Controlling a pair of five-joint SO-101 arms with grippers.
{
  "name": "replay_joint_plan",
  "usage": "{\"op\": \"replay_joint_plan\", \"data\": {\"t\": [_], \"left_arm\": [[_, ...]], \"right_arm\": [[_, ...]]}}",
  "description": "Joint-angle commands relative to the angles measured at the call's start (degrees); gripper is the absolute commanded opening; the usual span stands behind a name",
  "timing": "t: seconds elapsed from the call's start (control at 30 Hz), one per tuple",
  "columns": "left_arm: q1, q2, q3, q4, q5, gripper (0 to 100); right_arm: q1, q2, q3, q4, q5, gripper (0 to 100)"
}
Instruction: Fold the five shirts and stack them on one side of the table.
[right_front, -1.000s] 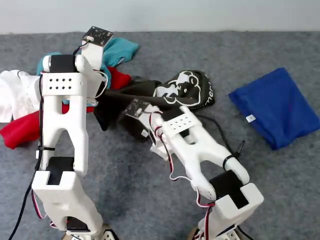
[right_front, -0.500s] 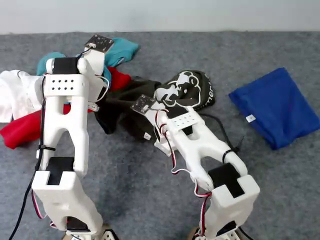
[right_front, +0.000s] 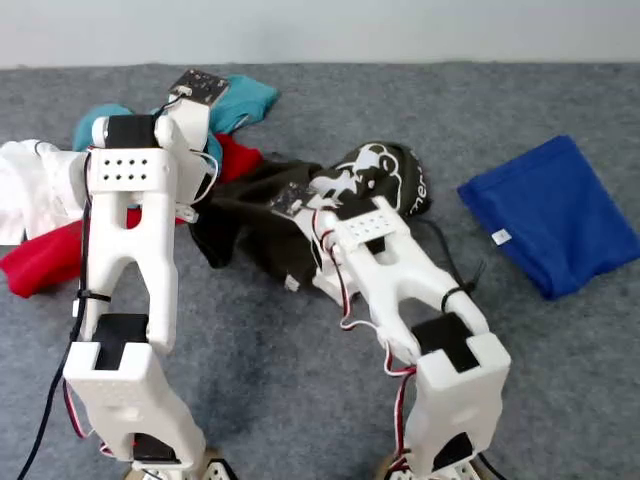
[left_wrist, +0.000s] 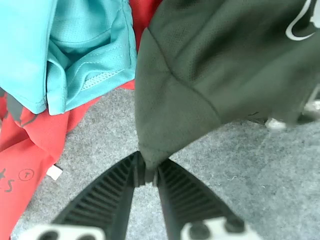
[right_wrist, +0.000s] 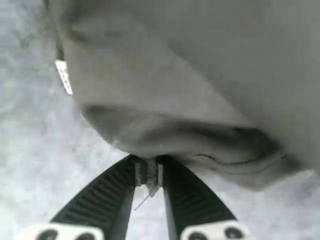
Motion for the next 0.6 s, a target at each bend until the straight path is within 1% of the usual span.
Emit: {"op": "replay_joint_plan", "data": {"t": [0.0,0.23,0.3,0.37,0.43,0.5,0.57], "left_arm": [[-0.1,-3.8,-0.2,0.5,0.5,2],[0.0,-3.9,-0.4,1.0,0.9,2],[1.1,-4.0,-0.5,1.0,1.1,2],[3.6,-5.8,-0.5,1.0,3.3,2],[6.9,-9.0,-0.5,1.0,4.0,2],[10.0,-13.2,-0.5,1.0,4.0,2],[11.3,-17.8,-0.5,1.0,4.0,2]], "right_arm": [[3.5,0.0,-9.8,9.5,-0.4,0.9],[10.9,0.0,-29.5,22.5,-0.4,0.9],[12.1,0.0,-34.1,26.2,-0.5,0.9],[12.4,0.0,-37.5,29.9,-0.5,0.9],[12.1,-0.1,-40.8,33.4,-0.5,0.9],[12.4,-1.2,-42.6,33.7,-0.6,0.9],[12.8,-4.2,-42.9,33.6,-0.6,0.9]]}}
